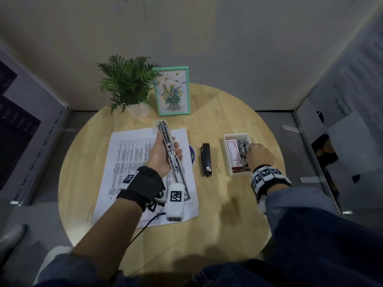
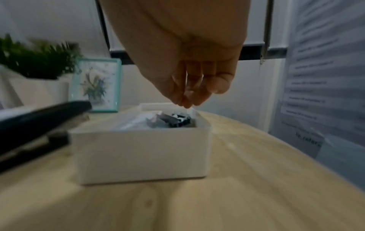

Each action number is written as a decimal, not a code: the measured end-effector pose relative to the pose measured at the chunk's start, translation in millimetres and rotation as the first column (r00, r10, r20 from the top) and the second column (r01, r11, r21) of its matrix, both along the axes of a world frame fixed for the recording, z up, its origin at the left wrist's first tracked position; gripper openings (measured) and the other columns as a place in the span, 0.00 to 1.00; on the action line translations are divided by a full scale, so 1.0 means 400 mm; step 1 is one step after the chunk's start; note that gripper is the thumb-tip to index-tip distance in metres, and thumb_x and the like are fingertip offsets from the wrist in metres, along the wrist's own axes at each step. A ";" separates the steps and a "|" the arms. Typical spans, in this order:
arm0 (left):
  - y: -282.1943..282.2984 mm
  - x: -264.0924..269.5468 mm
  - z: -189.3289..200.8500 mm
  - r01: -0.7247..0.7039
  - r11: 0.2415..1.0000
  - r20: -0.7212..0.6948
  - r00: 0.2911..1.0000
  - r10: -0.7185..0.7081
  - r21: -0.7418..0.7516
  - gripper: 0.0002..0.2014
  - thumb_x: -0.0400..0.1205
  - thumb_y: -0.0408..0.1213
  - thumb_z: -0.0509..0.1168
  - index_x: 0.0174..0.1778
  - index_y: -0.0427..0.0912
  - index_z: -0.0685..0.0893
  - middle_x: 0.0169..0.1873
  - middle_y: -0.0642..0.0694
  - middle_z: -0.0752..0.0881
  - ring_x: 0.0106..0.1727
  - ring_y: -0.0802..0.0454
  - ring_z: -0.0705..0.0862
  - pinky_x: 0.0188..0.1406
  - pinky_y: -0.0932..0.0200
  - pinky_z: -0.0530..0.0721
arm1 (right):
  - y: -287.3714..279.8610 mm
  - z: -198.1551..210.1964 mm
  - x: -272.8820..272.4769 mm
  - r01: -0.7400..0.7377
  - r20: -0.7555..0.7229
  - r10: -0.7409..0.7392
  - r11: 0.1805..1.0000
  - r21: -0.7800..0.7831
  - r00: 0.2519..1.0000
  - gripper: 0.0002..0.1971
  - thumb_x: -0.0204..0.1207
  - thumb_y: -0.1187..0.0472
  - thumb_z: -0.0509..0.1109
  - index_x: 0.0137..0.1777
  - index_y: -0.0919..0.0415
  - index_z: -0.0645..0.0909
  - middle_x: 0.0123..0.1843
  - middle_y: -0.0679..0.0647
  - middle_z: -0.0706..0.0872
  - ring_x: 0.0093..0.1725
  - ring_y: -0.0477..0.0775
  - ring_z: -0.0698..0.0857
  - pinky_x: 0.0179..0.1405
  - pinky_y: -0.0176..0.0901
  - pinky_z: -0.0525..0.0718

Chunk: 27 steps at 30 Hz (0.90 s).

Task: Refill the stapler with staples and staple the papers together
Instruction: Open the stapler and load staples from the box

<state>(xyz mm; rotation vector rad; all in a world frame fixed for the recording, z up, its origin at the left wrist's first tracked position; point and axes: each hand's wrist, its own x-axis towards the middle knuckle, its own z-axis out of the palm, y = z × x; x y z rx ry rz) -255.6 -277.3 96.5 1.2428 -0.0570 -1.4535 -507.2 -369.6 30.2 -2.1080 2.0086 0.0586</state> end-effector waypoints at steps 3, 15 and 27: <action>-0.006 0.005 -0.011 -0.017 1.000 0.018 1.000 0.016 0.020 0.23 0.84 0.60 0.49 0.41 0.43 0.72 0.29 0.48 0.71 0.17 0.56 0.72 0.19 0.65 0.77 | -0.034 -0.008 0.004 -0.067 -0.017 0.068 0.997 0.047 0.998 0.12 0.80 0.61 0.61 0.54 0.66 0.83 0.55 0.64 0.85 0.52 0.67 0.87 0.43 0.49 0.79; -0.010 -0.041 -0.021 0.043 0.998 0.007 0.999 -0.044 0.052 0.18 0.84 0.51 0.52 0.38 0.40 0.73 0.29 0.46 0.72 0.20 0.54 0.74 0.22 0.64 0.77 | -0.035 -0.025 -0.018 -0.021 0.234 0.014 0.999 0.029 0.972 0.09 0.81 0.67 0.58 0.52 0.70 0.79 0.49 0.68 0.87 0.46 0.67 0.85 0.37 0.45 0.73; 0.062 -0.086 0.015 0.238 0.971 0.084 0.968 -0.238 0.011 0.25 0.84 0.60 0.48 0.40 0.42 0.78 0.28 0.47 0.80 0.29 0.53 0.76 0.34 0.58 0.76 | 0.087 0.170 0.170 -0.127 0.910 -0.370 0.909 0.396 0.189 0.10 0.80 0.77 0.60 0.56 0.75 0.80 0.39 0.59 0.80 0.33 0.52 0.85 0.35 0.35 0.90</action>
